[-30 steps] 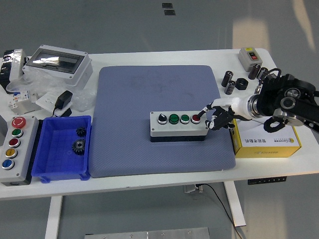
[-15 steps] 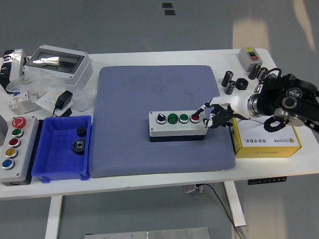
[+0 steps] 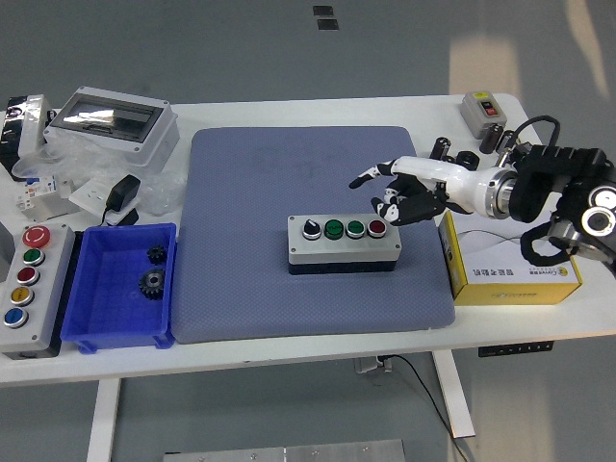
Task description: Pick up the button,place it on the desk,press the button,press the button
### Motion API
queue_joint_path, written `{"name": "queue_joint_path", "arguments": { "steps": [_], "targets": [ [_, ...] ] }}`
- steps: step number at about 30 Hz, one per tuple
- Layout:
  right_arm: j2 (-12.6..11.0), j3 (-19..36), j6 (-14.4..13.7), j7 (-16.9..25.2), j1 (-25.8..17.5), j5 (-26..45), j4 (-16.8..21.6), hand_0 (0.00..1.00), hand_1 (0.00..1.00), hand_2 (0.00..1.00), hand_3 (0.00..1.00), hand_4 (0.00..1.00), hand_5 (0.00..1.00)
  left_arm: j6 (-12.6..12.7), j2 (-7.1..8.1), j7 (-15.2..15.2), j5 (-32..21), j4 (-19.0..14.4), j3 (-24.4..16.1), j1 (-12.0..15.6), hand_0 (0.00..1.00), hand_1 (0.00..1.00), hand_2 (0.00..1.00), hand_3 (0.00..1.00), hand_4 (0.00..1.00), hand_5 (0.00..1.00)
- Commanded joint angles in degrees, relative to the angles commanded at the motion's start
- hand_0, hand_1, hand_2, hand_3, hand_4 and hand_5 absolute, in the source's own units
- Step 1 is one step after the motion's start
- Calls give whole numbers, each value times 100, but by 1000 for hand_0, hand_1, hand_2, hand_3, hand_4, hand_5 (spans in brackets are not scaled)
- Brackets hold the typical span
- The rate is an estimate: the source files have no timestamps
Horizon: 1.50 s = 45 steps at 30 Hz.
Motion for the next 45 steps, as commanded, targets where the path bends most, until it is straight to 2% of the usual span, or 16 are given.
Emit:
{"name": "queue_joint_path", "arguments": {
  "steps": [3,4,9,10,12,15,16,19,21,22,27,28,33,34,45],
  "targets": [
    [547,672,-540,609,-584,-435,-125,30,97,186,831,310,17,12,-38,-4,-12,0,16,6,632,554,513,573,517,2],
    [678,827,-679,759,-720,-539,-167,4,88,201,843,365,299,14,-45,-3,-13,0,19,8,632,554,511,573,516,2],
    [1502,1690,-1833,1927,-1619,-301,-491,4,88,201,843,365,299,35,-80,-17,2,0,-3,-9,632,554,511,573,516,2],
    [1598,1757,-1991,2099,-1727,-235,-526,30,149,284,772,379,328,36,-82,-19,6,0,-7,-13,633,554,511,574,514,2],
    [1836,1796,-2397,2581,-2001,-66,-636,30,149,284,772,379,328,35,-84,-25,23,0,-24,-31,633,554,511,574,514,2],
    [2009,1735,-2885,3235,-2274,127,-826,30,149,284,772,379,328,38,-80,-43,14,0,-27,-59,633,554,511,574,514,2],
    [2019,1715,-2984,3372,-2299,193,-886,239,324,477,715,453,319,40,-78,-48,6,0,-26,-64,633,556,517,576,518,2],
    [2013,1642,-3322,3899,-2361,387,-1071,239,324,477,715,453,319,50,-71,-62,-32,0,-21,-82,633,556,517,576,518,2],
    [2000,1629,-3436,4210,-2405,536,-1173,239,324,477,715,453,319,55,-62,-68,-46,0,-23,-89,633,556,517,576,518,2],
    [1998,1631,-3468,4355,-2424,584,-1207,456,544,608,690,495,312,58,-58,-69,-43,0,-29,-90,633,556,519,576,517,2],
    [1993,1737,-3538,4879,-2470,722,-1300,456,544,608,690,495,312,45,-18,-72,18,0,-53,-85,633,556,519,576,517,2],
    [1988,1772,-3541,4917,-2477,728,-1301,642,654,686,687,572,351,40,-9,-73,32,0,-54,-90,633,557,521,579,518,3],
    [1924,2161,-3539,5055,-2549,768,-1258,642,654,686,687,572,351,-25,90,-96,130,0,-23,-202,633,557,521,579,518,3],
    [1914,2223,-3537,5068,-2562,781,-1249,788,739,766,709,714,560,-37,108,-100,151,0,-21,-229,633,561,525,581,532,29],
    [1936,3007,-3488,5192,-2885,954,-1017,829,768,788,732,729,585,-168,332,-146,477,0,-70,-504,633,568,532,588,559,52]
  ]
}}
